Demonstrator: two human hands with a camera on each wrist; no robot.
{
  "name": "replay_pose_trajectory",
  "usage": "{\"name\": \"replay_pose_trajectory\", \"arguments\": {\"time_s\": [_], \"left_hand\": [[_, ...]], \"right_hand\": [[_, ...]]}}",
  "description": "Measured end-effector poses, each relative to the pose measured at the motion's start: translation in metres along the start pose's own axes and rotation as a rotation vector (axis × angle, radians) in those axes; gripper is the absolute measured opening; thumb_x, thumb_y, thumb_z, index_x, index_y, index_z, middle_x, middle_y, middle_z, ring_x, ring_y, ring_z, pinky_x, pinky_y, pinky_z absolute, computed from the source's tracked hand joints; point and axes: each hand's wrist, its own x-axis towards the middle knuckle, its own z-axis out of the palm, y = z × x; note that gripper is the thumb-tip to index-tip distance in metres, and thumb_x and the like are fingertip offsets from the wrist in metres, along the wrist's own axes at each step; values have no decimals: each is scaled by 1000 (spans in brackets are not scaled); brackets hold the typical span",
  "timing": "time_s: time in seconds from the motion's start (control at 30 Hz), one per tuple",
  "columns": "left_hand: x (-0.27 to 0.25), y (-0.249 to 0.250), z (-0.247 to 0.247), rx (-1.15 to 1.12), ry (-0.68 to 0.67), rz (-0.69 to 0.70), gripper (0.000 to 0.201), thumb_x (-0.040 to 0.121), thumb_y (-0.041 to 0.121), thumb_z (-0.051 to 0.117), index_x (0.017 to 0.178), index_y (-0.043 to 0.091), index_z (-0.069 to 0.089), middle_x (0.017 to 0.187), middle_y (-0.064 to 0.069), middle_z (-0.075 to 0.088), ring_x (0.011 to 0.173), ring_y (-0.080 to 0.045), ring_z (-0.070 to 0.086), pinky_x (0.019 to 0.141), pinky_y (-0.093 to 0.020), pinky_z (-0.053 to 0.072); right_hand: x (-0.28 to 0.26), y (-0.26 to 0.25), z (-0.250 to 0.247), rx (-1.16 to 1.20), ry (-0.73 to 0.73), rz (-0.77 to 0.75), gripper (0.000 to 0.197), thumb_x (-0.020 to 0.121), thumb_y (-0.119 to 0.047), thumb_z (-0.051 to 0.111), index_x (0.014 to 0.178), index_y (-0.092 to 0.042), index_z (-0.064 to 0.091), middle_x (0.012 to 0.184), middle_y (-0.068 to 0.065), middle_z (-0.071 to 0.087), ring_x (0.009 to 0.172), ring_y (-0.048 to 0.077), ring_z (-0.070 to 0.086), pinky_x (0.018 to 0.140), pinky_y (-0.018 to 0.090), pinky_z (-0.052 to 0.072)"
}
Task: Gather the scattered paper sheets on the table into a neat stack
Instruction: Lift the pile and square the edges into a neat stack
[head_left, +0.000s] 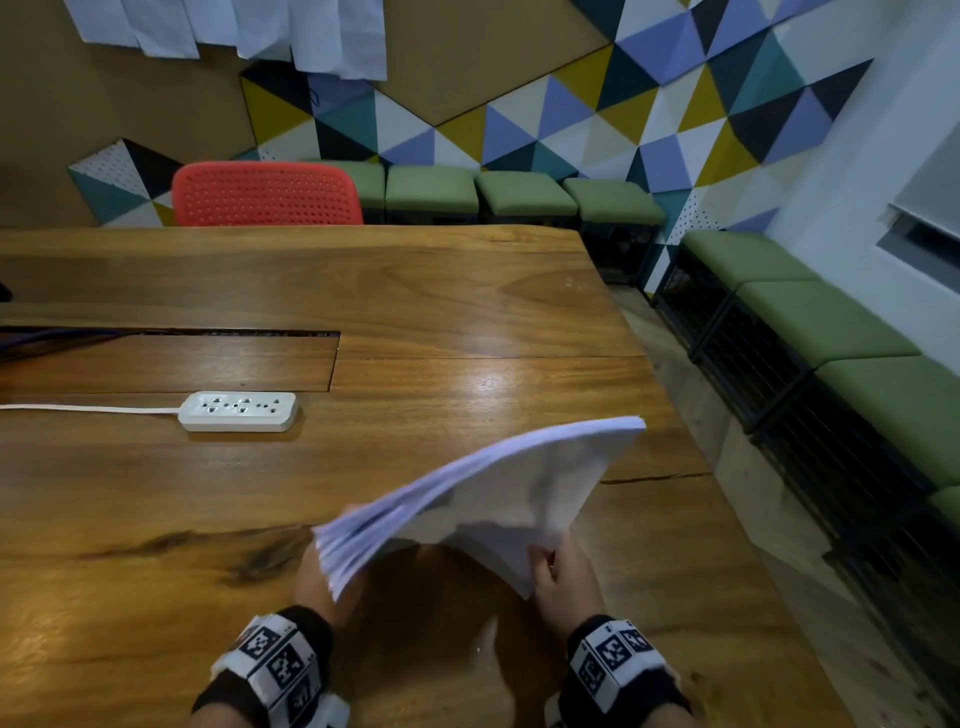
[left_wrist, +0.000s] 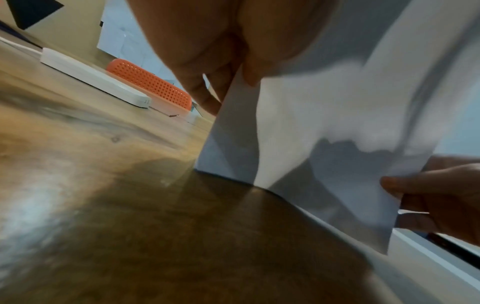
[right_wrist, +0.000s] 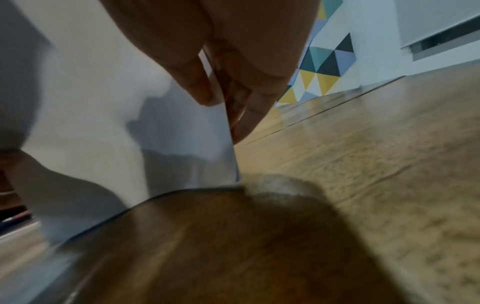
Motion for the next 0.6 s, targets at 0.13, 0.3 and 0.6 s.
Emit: {"name": "replay_pose_trajectory", "arguments": {"time_s": [0.13,0.3,0.6], "left_hand": [[0,9,-8,11,128,195,41,82,-14,51,99,22,61,74,3,57,84,-41,65,63,-25,43],[-7,9,-1,-54,151,113,27,91,-1,46,113,-6,60,104,-21,67,96,-36,61,77,-29,39],[4,18,-11,-125,55,106,12,94,8,44,101,9,53,92,-5,63,84,-26,60,79,-37,51]], "right_hand": [[0,0,-2,5,59,-55,21,88,-10,51,108,-11,55,93,9,68,88,28,62,77,41,51],[-2,6,0,-13,78,-38,17,89,-12,53,104,-7,60,71,-11,55,83,26,61,70,30,46],[3,4,-5,99,-62,21,14,88,-12,50,96,-24,52,94,9,68,87,24,65,78,43,55]]}}
